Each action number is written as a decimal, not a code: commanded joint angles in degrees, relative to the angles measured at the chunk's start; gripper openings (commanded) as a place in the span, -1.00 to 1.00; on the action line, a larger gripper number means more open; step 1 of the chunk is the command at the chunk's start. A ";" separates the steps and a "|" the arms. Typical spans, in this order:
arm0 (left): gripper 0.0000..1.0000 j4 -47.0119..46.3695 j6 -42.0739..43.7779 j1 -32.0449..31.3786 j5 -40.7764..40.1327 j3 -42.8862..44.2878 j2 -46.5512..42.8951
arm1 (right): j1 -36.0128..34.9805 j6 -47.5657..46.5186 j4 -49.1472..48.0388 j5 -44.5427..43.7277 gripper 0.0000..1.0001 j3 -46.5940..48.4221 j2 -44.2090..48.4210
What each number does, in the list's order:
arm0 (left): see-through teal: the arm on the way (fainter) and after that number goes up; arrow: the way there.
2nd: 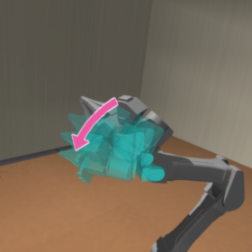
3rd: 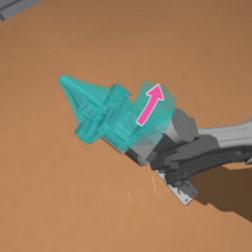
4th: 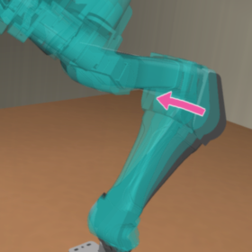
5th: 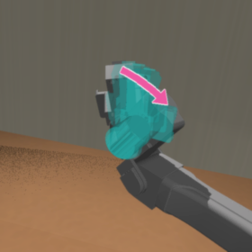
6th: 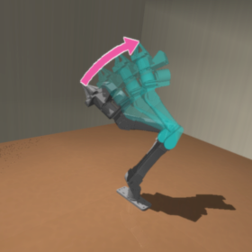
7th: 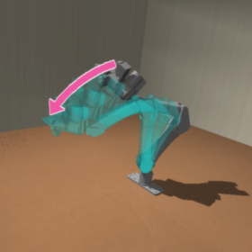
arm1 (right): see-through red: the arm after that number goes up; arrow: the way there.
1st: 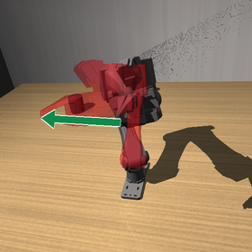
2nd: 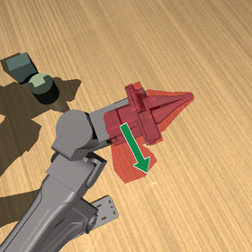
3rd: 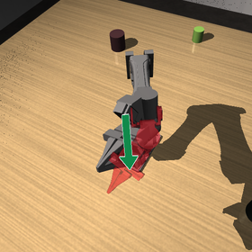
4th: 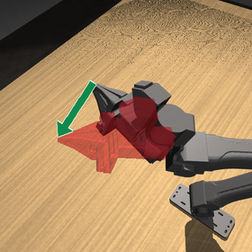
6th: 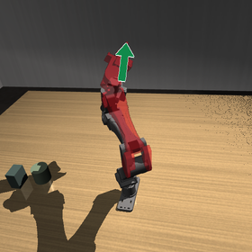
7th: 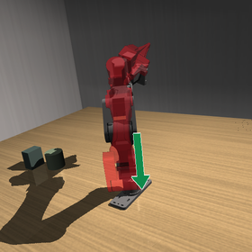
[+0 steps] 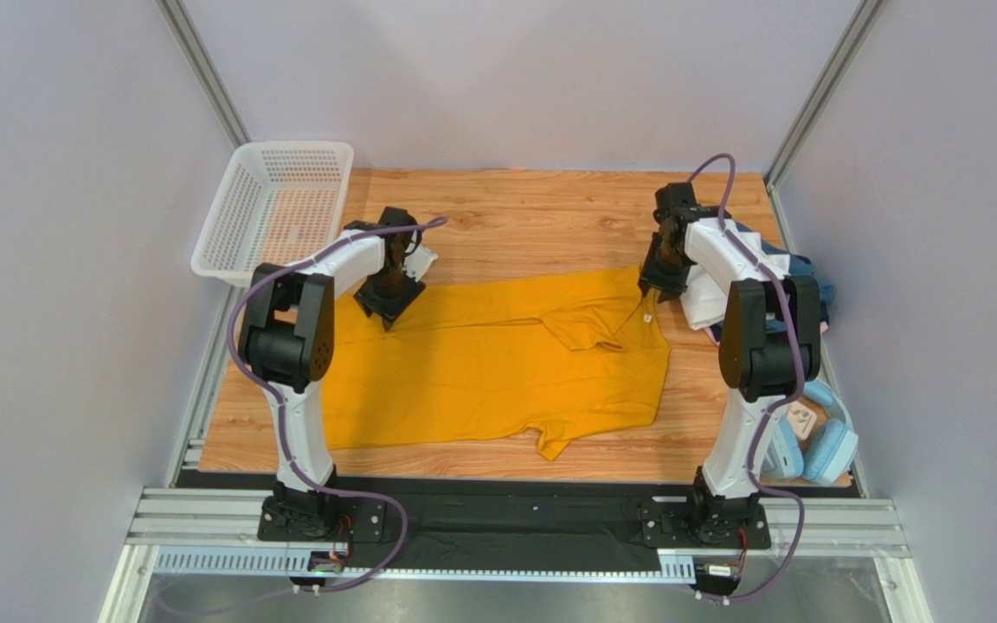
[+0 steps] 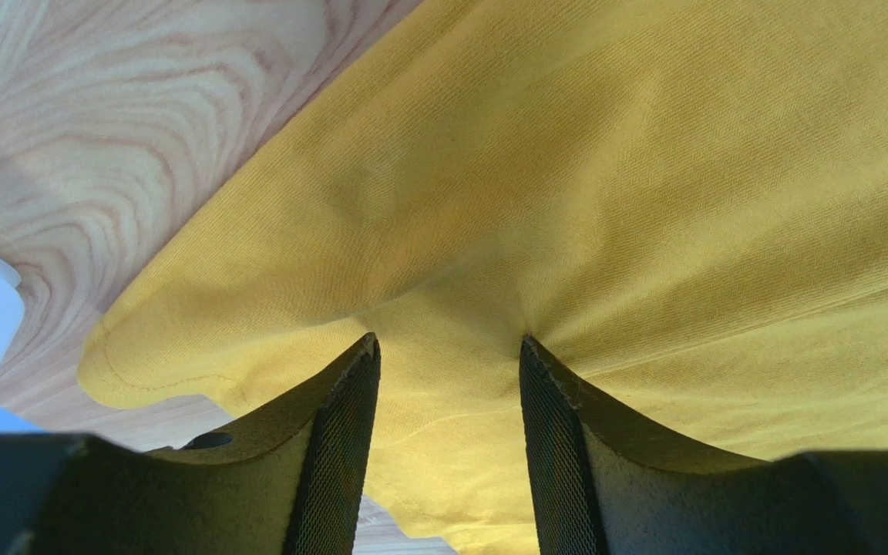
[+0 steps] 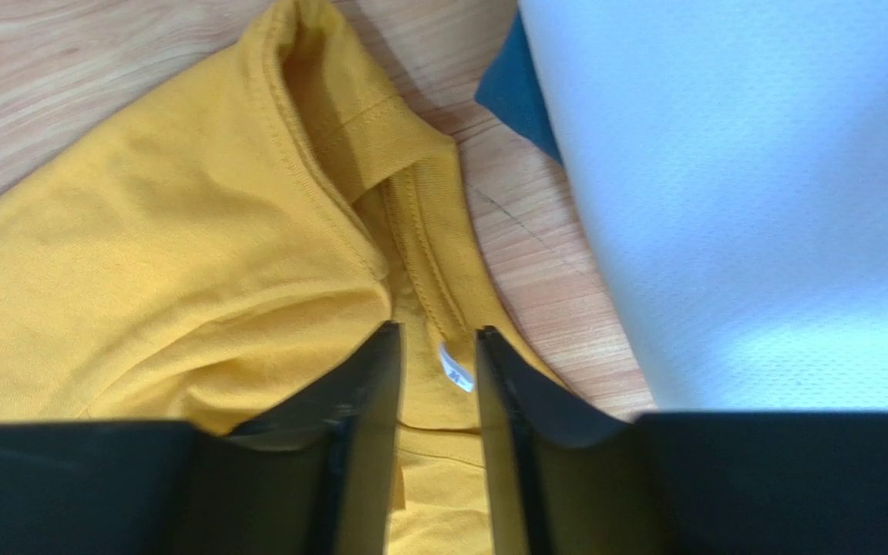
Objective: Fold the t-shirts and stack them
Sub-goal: Fold the flattened tshirt in 1/3 of the way, then grap the side of the flattened tshirt closest away from the robot with both arms
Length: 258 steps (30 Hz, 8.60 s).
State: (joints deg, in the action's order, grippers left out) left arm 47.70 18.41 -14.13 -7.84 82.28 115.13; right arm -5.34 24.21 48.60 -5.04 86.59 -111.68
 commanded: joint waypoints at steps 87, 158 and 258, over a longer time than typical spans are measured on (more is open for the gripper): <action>0.07 3.10 0.66 0.33 1.24 1.04 0.71 | -1.95 2.86 -8.69 18.04 -0.55 -20.85 12.10; 0.06 2.13 1.18 0.33 0.45 -0.63 -0.17 | -7.66 13.58 -19.75 38.85 -0.21 -17.66 1.55; 0.08 11.81 12.61 0.33 3.09 -39.39 -32.97 | -43.52 -3.73 3.87 0.64 -0.18 -23.31 17.99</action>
State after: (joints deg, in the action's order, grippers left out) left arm 64.34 30.22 -13.58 -3.62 42.15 79.42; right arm -47.37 21.74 54.92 -5.15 61.93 -91.92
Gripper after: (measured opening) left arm 0.538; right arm 0.411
